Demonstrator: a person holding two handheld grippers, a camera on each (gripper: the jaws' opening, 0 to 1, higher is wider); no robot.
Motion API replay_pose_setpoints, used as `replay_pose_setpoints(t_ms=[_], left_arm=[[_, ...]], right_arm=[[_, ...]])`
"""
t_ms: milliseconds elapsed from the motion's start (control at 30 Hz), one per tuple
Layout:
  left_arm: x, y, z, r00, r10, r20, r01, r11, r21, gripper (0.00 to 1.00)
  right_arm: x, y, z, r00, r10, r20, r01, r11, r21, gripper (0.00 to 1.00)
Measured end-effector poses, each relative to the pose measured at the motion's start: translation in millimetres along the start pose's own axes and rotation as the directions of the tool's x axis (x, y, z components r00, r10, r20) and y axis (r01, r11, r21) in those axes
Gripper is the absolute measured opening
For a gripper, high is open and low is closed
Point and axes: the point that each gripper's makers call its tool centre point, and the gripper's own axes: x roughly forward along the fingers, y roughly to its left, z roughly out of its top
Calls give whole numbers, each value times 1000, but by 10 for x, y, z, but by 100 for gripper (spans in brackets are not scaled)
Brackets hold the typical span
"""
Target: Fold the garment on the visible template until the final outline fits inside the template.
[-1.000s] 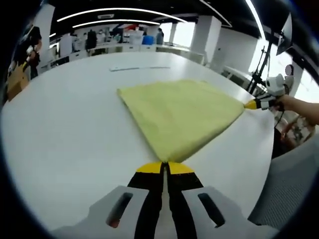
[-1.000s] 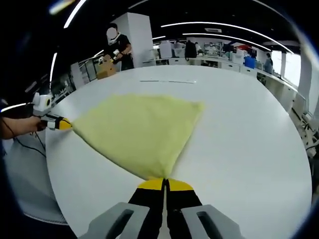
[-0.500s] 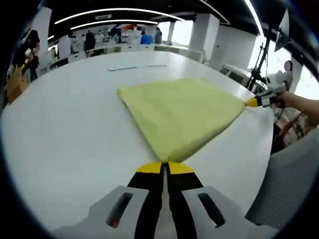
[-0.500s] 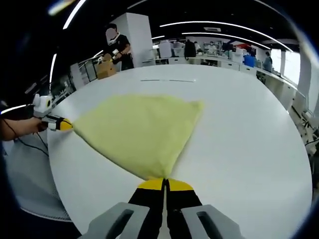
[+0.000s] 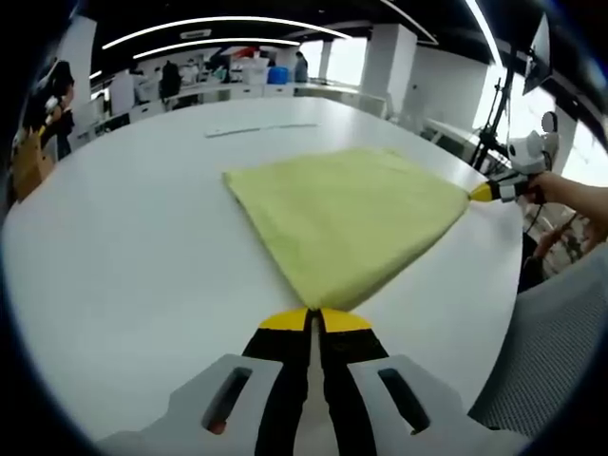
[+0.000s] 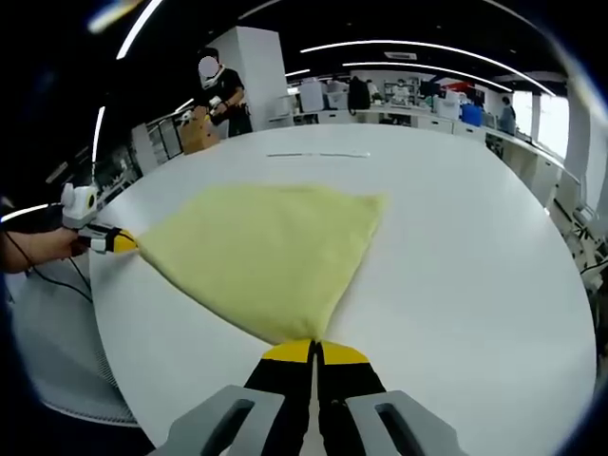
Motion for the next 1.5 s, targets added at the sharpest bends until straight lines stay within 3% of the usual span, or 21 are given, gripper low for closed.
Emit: replay_pose_setpoints(t_ms=[133, 300, 567, 700, 867, 1067, 1300, 1500], left_arm=[[-8, 5, 20, 1000, 6, 11, -5, 1000, -8, 3], [-13, 16, 76, 999, 13, 31, -12, 1000, -9, 14], [-21, -39, 277, 997, 0, 81, -1, 1000, 11, 42], [-69, -119, 411, 995, -8, 100, 6, 1000, 22, 51], [-144, -191, 579, 990, -14, 139, 11, 1000, 17, 69], [-214, -227, 647, 990, -18, 137, 18, 1000, 6, 84], [-349, -283, 686, 990, -26, 137, 27, 1000, -4, 92], [-477, -322, 733, 986, -23, 163, 23, 1000, 7, 99]], right_arm=[[5, -5, 13, 1000, -1, 4, 1, 1000, -2, 0], [11, -33, 21, 1000, -14, 5, 15, 999, -33, 2], [-25, -14, 220, 998, -19, 65, 22, 999, -48, 46], [-78, 60, 355, 994, 15, 104, -13, 1000, -23, 57], [-152, 110, 515, 990, 18, 142, -16, 1000, -18, 78], [-258, 260, 638, 986, 63, 155, -55, 997, -54, 85], [-397, 470, 745, 977, 119, 175, -105, 991, -86, 99], [-466, 580, 761, 976, 139, 166, -122, 986, -110, 99]])
